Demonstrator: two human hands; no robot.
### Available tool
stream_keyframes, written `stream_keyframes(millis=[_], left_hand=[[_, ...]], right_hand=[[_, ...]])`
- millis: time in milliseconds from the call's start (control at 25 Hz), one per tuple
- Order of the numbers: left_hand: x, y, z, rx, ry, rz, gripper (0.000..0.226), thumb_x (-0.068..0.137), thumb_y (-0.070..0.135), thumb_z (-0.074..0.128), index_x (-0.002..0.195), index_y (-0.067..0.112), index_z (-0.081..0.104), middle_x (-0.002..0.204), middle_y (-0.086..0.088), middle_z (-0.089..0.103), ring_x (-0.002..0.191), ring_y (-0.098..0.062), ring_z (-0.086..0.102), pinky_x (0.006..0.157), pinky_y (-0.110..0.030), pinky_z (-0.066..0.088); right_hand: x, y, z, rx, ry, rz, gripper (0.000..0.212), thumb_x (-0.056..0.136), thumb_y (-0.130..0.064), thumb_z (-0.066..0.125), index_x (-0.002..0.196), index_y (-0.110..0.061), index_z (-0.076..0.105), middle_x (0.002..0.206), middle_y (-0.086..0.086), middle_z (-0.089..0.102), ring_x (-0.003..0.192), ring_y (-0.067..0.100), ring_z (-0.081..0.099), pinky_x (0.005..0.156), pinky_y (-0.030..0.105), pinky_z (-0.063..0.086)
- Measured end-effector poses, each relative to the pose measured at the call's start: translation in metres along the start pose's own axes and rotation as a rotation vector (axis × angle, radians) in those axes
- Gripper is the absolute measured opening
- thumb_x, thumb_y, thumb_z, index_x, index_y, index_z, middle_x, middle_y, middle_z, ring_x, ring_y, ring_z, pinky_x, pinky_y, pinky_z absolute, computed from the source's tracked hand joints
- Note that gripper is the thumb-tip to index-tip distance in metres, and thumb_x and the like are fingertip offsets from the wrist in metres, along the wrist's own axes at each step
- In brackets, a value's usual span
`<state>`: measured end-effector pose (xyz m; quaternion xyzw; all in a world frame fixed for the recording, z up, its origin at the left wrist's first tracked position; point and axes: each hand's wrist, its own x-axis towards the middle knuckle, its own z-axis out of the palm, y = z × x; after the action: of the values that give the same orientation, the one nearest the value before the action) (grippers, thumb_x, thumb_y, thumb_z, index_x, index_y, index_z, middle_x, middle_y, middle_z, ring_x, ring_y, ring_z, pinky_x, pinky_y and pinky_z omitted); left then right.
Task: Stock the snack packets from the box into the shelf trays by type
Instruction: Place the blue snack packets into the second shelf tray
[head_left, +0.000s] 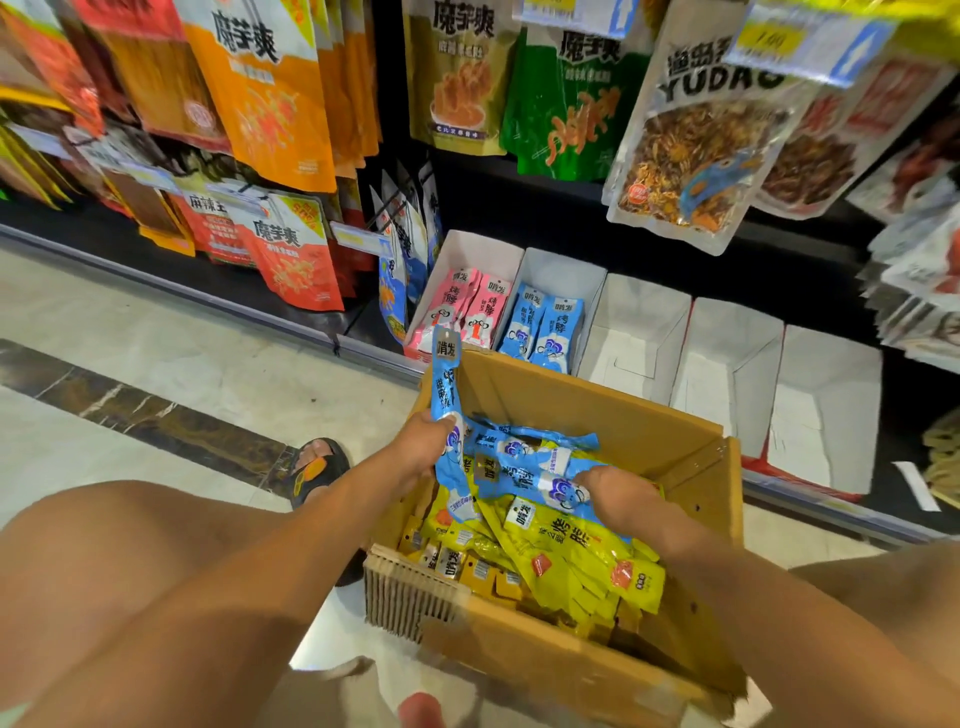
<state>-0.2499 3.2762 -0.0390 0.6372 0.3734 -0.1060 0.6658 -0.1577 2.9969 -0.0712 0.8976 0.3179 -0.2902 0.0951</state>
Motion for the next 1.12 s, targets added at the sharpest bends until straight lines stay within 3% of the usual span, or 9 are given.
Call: stream_keyframes(millis=[120,280,400,520,640,720,800,960,1120], left_hand=[[-0.013,0.025,-0.009,0.009,0.007,0.044,0.026,0.109,0.024,0.045,0.126,0.01,0.059,0.117,-0.02,0.07,0.096,-0.034,0.069,0.088,-0.052,0.056],[-0.027,0.07,-0.022,0.039,0.004,0.108,0.027,0.11,0.025,0.043,0.134,0.02,0.055,0.121,-0.014,0.07,0.103,-0.032,0.069,0.072,-0.039,0.058],[-0.036,0.101,-0.026,0.025,0.025,0.13,0.026,0.109,0.027,0.045,0.134,0.024,0.054,0.114,-0.01,0.071,0.094,-0.027,0.069,0.074,-0.039,0.058],[-0.043,0.12,-0.019,-0.039,-0.012,0.153,0.025,0.108,0.024,0.047,0.132,0.022,0.056,0.109,-0.007,0.073,0.094,-0.025,0.071,0.082,-0.047,0.061],[-0.047,0.129,0.0,-0.07,-0.077,0.15,0.022,0.108,0.025,0.049,0.126,0.02,0.06,0.109,-0.008,0.077,0.095,-0.024,0.073,0.088,-0.051,0.06],[-0.05,0.131,0.015,-0.099,-0.108,0.123,0.023,0.109,0.026,0.048,0.124,0.016,0.061,0.104,-0.008,0.078,0.092,-0.024,0.073,0.081,-0.046,0.062],[-0.049,0.131,0.028,-0.15,-0.159,0.088,0.027,0.109,0.032,0.047,0.121,0.016,0.064,0.1,-0.006,0.079,0.089,-0.024,0.074,0.077,-0.043,0.062],[-0.034,0.129,0.044,-0.169,-0.263,0.087,0.031,0.104,0.038,0.057,0.125,0.017,0.065,0.108,-0.007,0.079,0.102,-0.028,0.075,0.088,-0.047,0.061],[-0.019,0.131,0.05,-0.173,-0.213,0.05,0.029,0.104,0.038,0.055,0.12,0.018,0.069,0.105,-0.007,0.079,0.105,-0.031,0.073,0.094,-0.048,0.058]], right_hand=[[-0.011,0.009,-0.032,0.088,0.061,-0.024,0.042,0.093,-0.002,0.044,0.129,-0.016,0.061,0.122,0.013,0.066,0.111,0.031,0.063,0.077,0.033,0.045],[-0.029,0.023,-0.074,0.334,0.146,0.021,0.027,0.101,-0.009,0.041,0.107,-0.014,0.067,0.112,0.011,0.069,0.105,0.033,0.064,0.08,0.031,0.047],[-0.044,0.022,-0.112,0.652,0.223,0.065,0.031,0.103,-0.009,0.042,0.124,-0.009,0.065,0.116,0.01,0.067,0.103,0.028,0.062,0.085,0.029,0.046],[-0.054,0.009,-0.134,1.138,0.291,0.079,0.026,0.105,-0.006,0.044,0.118,-0.002,0.066,0.112,0.018,0.071,0.086,0.026,0.067,0.074,0.033,0.055],[-0.055,-0.012,-0.142,1.356,0.326,0.078,0.024,0.104,-0.006,0.045,0.111,-0.007,0.068,0.101,0.013,0.073,0.087,0.028,0.07,0.085,0.046,0.056],[-0.056,-0.027,-0.144,1.431,0.314,0.058,0.024,0.104,-0.007,0.046,0.1,-0.015,0.068,0.096,0.008,0.074,0.087,0.028,0.071,0.089,0.05,0.054],[-0.054,-0.035,-0.142,1.455,0.301,0.051,0.022,0.105,-0.01,0.047,0.101,-0.016,0.068,0.096,0.004,0.076,0.089,0.025,0.073,0.087,0.045,0.057],[-0.046,-0.04,-0.133,1.471,0.322,0.043,0.022,0.105,-0.012,0.046,0.107,-0.016,0.068,0.105,0.004,0.076,0.091,0.017,0.075,0.069,0.028,0.059],[-0.033,-0.041,-0.129,1.503,0.367,0.037,0.021,0.105,-0.012,0.046,0.112,-0.014,0.066,0.107,0.002,0.076,0.093,0.015,0.074,0.067,0.026,0.058]])
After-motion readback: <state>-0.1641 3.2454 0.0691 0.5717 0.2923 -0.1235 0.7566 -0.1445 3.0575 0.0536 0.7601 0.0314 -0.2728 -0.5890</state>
